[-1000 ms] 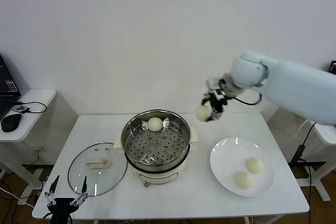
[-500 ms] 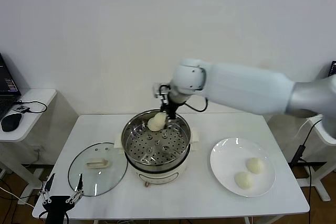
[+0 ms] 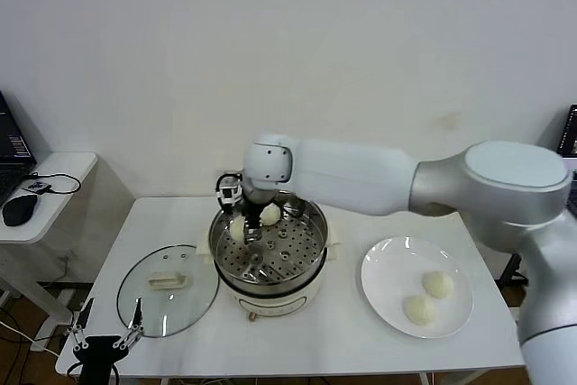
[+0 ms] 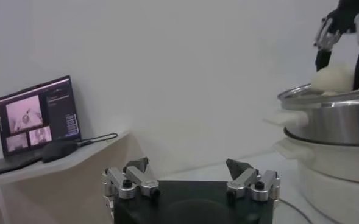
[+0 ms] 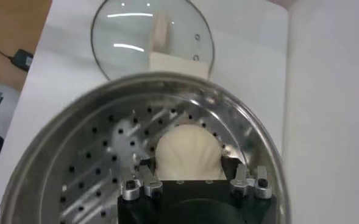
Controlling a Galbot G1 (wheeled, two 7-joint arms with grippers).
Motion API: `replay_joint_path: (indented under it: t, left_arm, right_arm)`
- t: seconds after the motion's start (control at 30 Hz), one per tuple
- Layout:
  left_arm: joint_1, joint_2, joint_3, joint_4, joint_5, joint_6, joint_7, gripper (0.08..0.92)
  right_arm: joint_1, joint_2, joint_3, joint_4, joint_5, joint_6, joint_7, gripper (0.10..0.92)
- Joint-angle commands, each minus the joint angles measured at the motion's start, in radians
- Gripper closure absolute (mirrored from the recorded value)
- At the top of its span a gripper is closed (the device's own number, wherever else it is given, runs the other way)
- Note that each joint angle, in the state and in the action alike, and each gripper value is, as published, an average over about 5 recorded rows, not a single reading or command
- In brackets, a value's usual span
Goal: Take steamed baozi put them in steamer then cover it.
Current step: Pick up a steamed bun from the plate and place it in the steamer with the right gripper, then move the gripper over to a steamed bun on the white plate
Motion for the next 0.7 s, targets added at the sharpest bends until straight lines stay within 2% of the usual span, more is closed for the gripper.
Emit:
replay_joint_path:
  t: [0.03,0.1,0.3,0.53,0.7]
  left_arm:
    - [-0.002,0.001,0.0,0.001,-0.001,-0.001,-0.001,0.177]
    - [-0.002,0.0,0.001,0.002,-0.001,-0.001,-0.001,0.177]
    - [0.0,0.001,0.001,0.0,-0.001,-0.003,-0.001,0.177]
    - [0.001,0.002,0.0,-0.003,-0.001,-0.003,-0.001,0.177]
    - [0.003,0.007,0.008,-0.008,0.001,-0.002,0.0,0.177]
  right_arm:
    - [-0.055,0.084,-0.002,-0.078,-0.007,-0.027,0.028,0.353]
    - [-0.052,0.081,-0.004,-0.08,-0.018,-0.027,0.032,0.336]
    - [0.008,0.016,0.0,-0.028,-0.011,-0.026,0.017,0.217]
    - [0.218,-0.189,-0.015,0.174,0.025,0.008,-0.142,0.203]
    - [0.329,-0.416,-0.072,0.345,-0.056,0.108,-0.278,0.203]
